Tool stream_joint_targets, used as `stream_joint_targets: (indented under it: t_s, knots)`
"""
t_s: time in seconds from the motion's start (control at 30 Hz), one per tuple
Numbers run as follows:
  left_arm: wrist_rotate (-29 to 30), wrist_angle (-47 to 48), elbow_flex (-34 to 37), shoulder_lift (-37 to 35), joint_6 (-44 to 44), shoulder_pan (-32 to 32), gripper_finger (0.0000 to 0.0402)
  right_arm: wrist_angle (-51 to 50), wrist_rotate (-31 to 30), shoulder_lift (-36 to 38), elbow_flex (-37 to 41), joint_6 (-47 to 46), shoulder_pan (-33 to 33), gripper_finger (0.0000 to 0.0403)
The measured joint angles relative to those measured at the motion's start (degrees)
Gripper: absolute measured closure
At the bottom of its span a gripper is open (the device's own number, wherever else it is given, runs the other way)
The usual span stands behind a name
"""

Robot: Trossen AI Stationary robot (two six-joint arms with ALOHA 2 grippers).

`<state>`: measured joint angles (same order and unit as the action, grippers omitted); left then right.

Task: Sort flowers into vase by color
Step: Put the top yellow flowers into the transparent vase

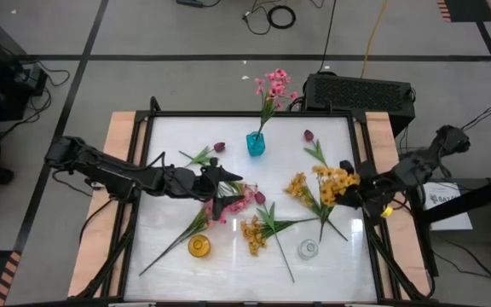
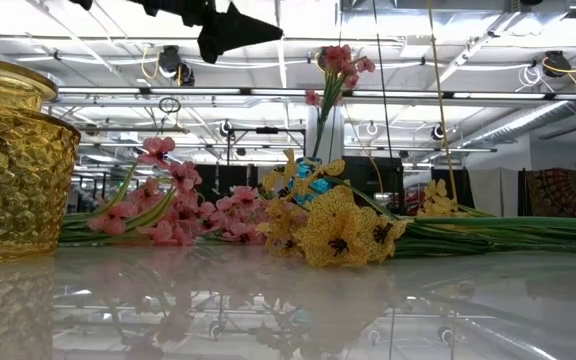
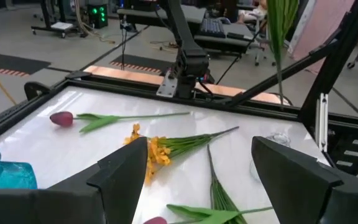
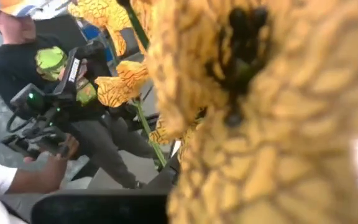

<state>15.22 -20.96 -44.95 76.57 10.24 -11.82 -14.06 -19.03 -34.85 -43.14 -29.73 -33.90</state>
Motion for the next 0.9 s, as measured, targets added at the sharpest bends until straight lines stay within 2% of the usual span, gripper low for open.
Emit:
stream_joint_targets:
  t_s: [0.17, 0.4, 0.7, 0.9]
  knots:
    - [0.0, 0.2, 0.0, 0.6, 0.0, -0.6, 0.0107, 9.8, -2.2, -0.9, 4.1, -0.9, -4.0, 0.0395]
    - [0.0, 0.3, 0.0, 0.7, 0.0, -0.7, 0.0107, 9.2, -10.9, -2.8, 4.8, 0.1, -6.9, 0.0395]
    - [0.0, 0.5, 0.0, 0.7, 0.0, -0.7, 0.0107, 9.2, -13.1, -6.8, 4.8, -1.2, -8.6, 0.0395]
    - [0.0, 0.5, 0.0, 0.7, 0.0, -0.7, 0.0107, 9.1, -17.4, -7.3, 4.8, -0.8, -10.1, 0.0395]
